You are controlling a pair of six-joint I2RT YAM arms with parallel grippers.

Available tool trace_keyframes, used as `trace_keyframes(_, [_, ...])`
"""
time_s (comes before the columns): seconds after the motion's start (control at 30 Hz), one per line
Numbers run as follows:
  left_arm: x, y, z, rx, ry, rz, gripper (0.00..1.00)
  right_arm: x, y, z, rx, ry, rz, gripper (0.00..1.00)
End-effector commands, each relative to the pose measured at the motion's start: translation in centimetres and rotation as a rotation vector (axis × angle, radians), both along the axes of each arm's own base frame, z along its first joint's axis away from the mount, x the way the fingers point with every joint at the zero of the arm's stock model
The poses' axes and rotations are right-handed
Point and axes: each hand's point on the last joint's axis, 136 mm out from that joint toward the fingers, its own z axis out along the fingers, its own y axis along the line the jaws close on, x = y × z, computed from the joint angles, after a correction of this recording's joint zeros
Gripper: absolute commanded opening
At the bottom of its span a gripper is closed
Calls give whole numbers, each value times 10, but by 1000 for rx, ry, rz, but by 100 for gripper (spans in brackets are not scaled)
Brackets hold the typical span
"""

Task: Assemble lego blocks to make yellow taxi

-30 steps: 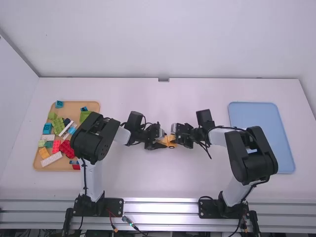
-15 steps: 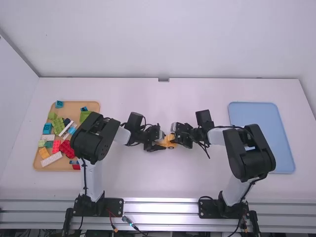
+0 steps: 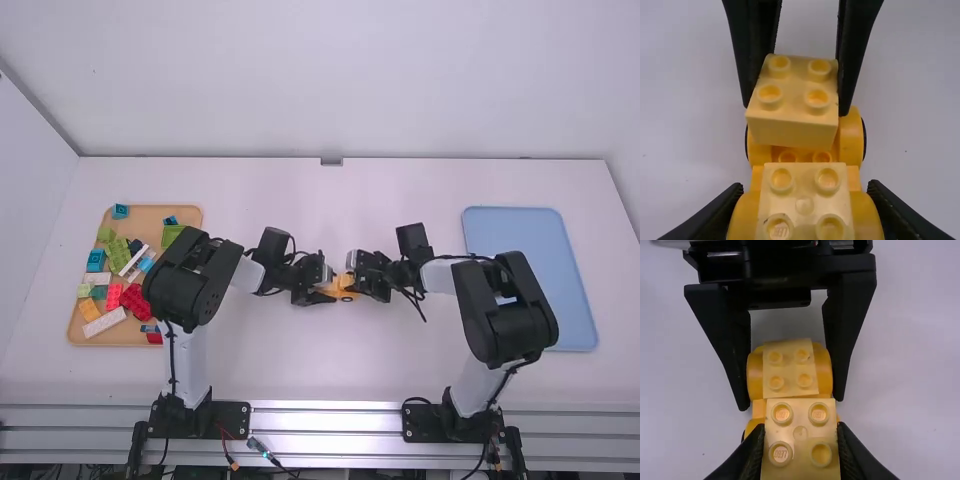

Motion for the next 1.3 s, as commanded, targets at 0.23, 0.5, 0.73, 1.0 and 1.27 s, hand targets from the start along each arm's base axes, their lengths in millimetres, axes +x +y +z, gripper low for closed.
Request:
trace_keyframes(0.23, [-3, 1, -4, 0, 18, -6, 48, -15, 7, -7, -18, -22, 79, 0])
trace_keyframes(0.5, [-17, -7, -8, 16, 5, -67, 43, -16, 8, -12, -50, -31, 82, 0])
trace_keyframes(0.73, [-18, -9, -8, 20, 4, -72, 41, -16, 7, -12, -54, -22, 73, 0])
trace_keyframes(1.0, [-11, -7, -8, 26, 3, -37, 43, -15, 6, -15, -72, -13, 58, 0])
trace_keyframes(1.27, [-9, -7, -8, 26, 2, -30, 42, -13, 1, -17, -83, -9, 42, 13])
